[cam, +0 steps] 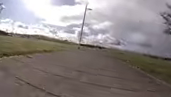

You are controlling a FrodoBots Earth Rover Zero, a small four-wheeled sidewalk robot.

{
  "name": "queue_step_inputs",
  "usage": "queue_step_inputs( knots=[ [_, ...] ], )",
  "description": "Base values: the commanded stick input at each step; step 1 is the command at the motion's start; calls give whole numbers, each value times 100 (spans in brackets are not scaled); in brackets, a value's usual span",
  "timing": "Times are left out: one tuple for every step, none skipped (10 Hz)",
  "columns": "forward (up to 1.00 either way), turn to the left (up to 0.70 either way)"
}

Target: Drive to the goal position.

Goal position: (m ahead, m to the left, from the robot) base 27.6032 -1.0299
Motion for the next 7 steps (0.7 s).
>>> queue_step_inputs(
  knots=[
    [100, -29],
    [100, -36],
    [100, -40],
    [100, -40],
    [100, -40],
    [100, -40],
    [100, -40]
  ],
)
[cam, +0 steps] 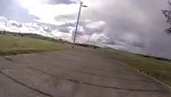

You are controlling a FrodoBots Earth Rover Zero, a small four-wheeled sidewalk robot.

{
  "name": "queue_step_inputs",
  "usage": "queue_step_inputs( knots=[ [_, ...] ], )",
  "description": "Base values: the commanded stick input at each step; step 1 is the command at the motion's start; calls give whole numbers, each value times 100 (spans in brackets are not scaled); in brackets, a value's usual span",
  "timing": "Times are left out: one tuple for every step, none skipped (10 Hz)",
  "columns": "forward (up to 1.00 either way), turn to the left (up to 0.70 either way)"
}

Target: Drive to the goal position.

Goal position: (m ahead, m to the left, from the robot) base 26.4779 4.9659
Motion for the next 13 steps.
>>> queue_step_inputs(
  knots=[
    [100, -31],
    [100, -21],
    [100, -12],
    [100, -3],
    [100, 0],
    [100, 0],
    [100, 0],
    [100, 0],
    [100, 0],
    [100, 0],
    [100, 0],
    [100, 0],
    [100, 0]
  ],
)
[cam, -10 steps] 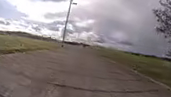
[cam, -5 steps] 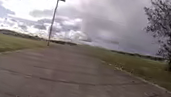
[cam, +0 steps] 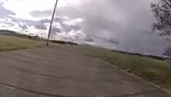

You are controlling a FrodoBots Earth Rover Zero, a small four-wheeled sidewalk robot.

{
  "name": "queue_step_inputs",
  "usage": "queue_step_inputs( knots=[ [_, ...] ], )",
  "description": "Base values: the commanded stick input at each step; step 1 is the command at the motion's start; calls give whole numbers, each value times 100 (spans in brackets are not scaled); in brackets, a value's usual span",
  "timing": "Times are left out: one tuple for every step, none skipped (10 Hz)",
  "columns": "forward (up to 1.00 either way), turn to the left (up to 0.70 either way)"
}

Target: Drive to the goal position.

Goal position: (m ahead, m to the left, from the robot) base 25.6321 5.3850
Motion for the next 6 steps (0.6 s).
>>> queue_step_inputs(
  knots=[
    [100, 0],
    [100, 6],
    [100, 11],
    [100, 40],
    [100, 40],
    [100, 17]
  ],
)
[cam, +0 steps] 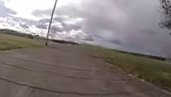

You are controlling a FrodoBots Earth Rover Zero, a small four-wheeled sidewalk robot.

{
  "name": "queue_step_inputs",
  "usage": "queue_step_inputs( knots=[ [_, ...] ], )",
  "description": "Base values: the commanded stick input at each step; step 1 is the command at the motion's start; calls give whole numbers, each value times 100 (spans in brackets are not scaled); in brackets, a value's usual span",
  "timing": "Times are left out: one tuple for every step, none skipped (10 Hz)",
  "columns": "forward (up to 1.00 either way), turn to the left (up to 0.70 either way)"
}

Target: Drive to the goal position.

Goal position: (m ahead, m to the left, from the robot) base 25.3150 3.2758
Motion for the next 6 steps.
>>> queue_step_inputs(
  knots=[
    [100, 7],
    [100, 0],
    [100, 0],
    [100, 0],
    [100, 0],
    [100, 0]
  ],
)
